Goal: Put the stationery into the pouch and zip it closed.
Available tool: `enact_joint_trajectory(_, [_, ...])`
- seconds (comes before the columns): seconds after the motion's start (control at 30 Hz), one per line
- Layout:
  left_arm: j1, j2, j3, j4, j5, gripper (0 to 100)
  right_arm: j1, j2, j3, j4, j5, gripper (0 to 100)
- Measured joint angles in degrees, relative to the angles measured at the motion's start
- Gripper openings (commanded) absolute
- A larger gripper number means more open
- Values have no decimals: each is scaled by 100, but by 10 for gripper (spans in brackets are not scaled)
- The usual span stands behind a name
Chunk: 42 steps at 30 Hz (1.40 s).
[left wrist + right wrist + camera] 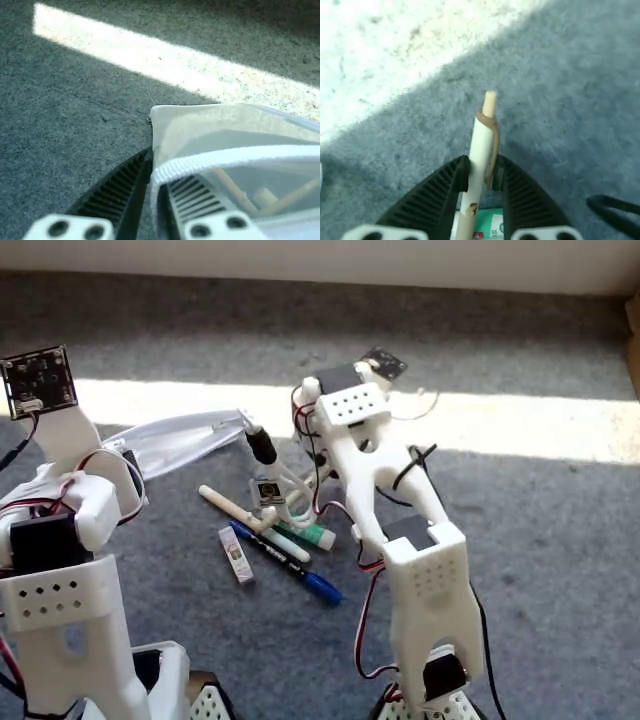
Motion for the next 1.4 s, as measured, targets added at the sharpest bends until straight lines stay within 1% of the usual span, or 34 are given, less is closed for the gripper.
enact_joint_trajectory(0.43, [0, -9, 79, -9, 0, 6, 18, 0, -853, 870, 0, 59])
enact_joint_trajectory(0.53, [0, -9, 88, -9, 0, 6, 88, 0, -1240, 1125, 18, 6])
enact_joint_trajectory(0.67, [0, -9, 88, -18, 0, 6, 132, 0, -1565, 1160, 607, 5])
enact_joint_trajectory(0.73, [0, -9, 97, -70, 0, 6, 114, 0, -1600, 1160, 835, 5])
enact_joint_trajectory(0.83, [0, -9, 97, -88, 0, 6, 123, 0, -1609, 1169, 932, 5])
enact_joint_trajectory(1.17, [0, -9, 97, -88, 0, 6, 123, -62, -1609, 1178, 967, 5])
enact_joint_trajectory(1.4, [0, -9, 97, -105, 0, 6, 123, -1169, -888, 1178, 967, 5])
